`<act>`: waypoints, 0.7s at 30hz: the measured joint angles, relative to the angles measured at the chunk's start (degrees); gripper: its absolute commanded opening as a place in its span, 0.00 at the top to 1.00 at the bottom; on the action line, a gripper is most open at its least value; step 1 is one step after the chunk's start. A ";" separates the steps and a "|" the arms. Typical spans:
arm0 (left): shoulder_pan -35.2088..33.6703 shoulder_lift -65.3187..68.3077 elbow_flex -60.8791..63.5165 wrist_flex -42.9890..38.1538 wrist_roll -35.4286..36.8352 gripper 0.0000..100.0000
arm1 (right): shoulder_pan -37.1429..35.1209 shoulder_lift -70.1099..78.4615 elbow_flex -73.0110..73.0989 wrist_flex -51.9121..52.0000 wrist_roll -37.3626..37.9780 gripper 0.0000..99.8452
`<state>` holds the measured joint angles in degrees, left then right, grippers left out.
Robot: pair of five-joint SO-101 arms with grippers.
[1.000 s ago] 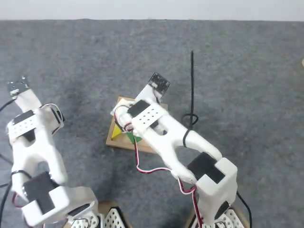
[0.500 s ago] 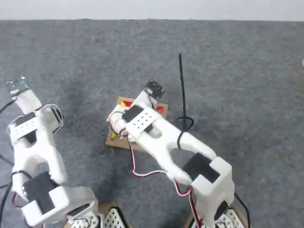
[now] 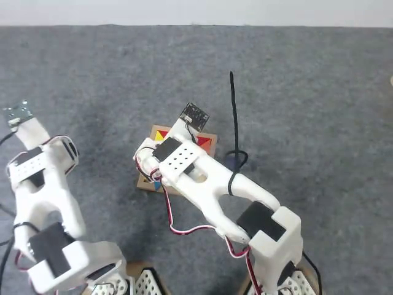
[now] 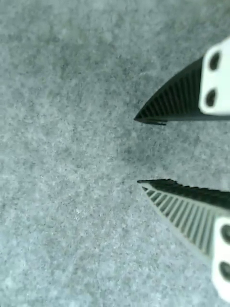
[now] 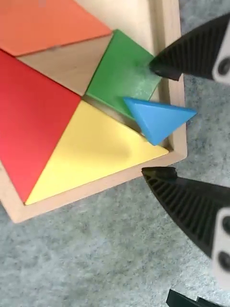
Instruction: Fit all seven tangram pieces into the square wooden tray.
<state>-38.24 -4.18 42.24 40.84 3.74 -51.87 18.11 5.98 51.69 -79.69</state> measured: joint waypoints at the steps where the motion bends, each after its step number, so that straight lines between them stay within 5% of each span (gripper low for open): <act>1: 0.00 0.00 0.00 0.00 0.00 0.81 | 0.00 0.00 0.00 0.00 0.00 0.70; 6: 0.53 0.00 0.00 0.09 0.09 0.81 | 0.44 -0.26 -2.20 0.88 2.90 0.70; 12: 5.89 0.00 -0.70 3.52 -4.92 0.81 | 7.56 -8.70 -4.48 4.84 20.40 0.70; 21: 17.85 0.00 -21.45 29.54 -16.53 0.81 | 29.89 -32.26 -4.57 21.27 65.58 0.70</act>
<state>-20.40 -4.18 20.79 70.37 -12.79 -21.98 -14.15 1.41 72.97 -14.11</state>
